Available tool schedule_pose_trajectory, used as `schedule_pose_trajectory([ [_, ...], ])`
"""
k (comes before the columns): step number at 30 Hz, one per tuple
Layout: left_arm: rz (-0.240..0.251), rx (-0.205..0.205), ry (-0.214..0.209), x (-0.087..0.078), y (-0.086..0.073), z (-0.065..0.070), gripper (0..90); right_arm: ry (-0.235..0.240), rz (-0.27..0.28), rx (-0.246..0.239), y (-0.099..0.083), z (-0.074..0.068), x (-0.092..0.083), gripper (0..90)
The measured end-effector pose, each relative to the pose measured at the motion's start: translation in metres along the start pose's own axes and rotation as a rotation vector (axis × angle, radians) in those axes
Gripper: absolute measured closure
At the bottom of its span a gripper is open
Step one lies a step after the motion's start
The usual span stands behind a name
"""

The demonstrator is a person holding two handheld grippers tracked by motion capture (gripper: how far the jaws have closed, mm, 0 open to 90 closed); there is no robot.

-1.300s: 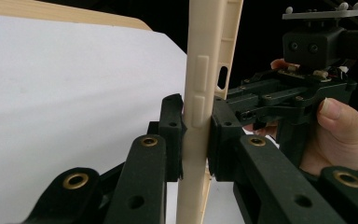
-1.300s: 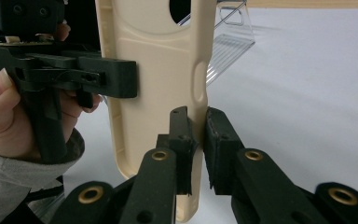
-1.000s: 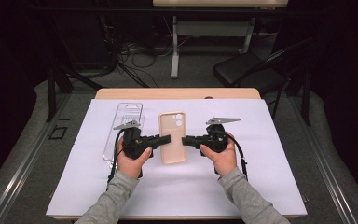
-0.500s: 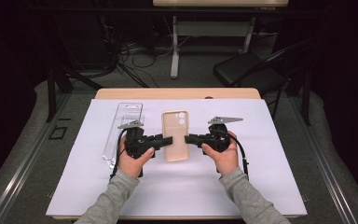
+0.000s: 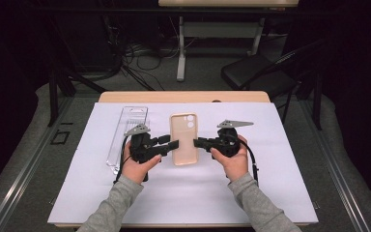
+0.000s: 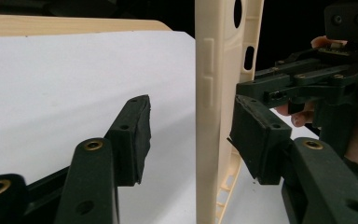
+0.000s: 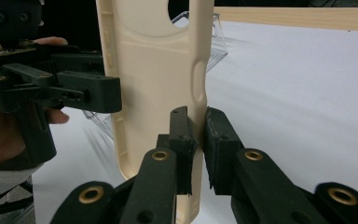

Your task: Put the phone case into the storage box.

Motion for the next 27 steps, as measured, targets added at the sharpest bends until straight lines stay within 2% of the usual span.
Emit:
schedule_pose_trajectory([
  [2, -0.021, -0.014, 0.000, 0.000, 0.000, -0.001, 46.5, -0.001, 0.002, -0.003, 0.000, 0.001, 0.000, 82.6],
  [4, -0.016, -0.022, -0.008, -0.002, 0.001, -0.001, 45.5, -0.005, 0.002, -0.006, 0.000, 0.001, -0.001, 82.5],
  [9, -0.017, 0.003, 0.028, -0.006, 0.004, -0.002, 38.9, -0.015, 0.003, -0.006, 0.000, 0.002, -0.001, 82.5],
  [13, -0.015, 0.019, 0.039, -0.009, 0.007, -0.003, 37.3, -0.023, 0.001, -0.010, 0.000, 0.003, -0.002, 82.5],
  [17, -0.013, 0.023, 0.051, -0.011, 0.008, -0.006, 37.3, -0.035, 0.000, -0.017, 0.000, 0.004, -0.002, 82.5],
  [20, -0.030, 0.021, 0.061, -0.012, 0.008, -0.008, 37.3, -0.044, 0.000, -0.021, 0.000, 0.005, -0.003, 82.5],
  [22, -0.032, 0.031, 0.077, -0.013, 0.008, -0.010, 37.3, -0.053, -0.002, -0.026, 0.000, 0.005, -0.004, 82.5],
  [27, -0.033, 0.048, 0.083, -0.015, 0.011, -0.007, 37.4, -0.062, -0.001, -0.030, 0.000, 0.007, -0.005, 82.5],
])
Point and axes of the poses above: each handheld gripper's, and its own axes: x roughly forward along the jaws, y roughly out of its top, z roughly to its right, the point moved 5 cm from there along x, roughly forward along the jaws, and after that the axes turned 7 degrees about -x, right-handed, at the moved point
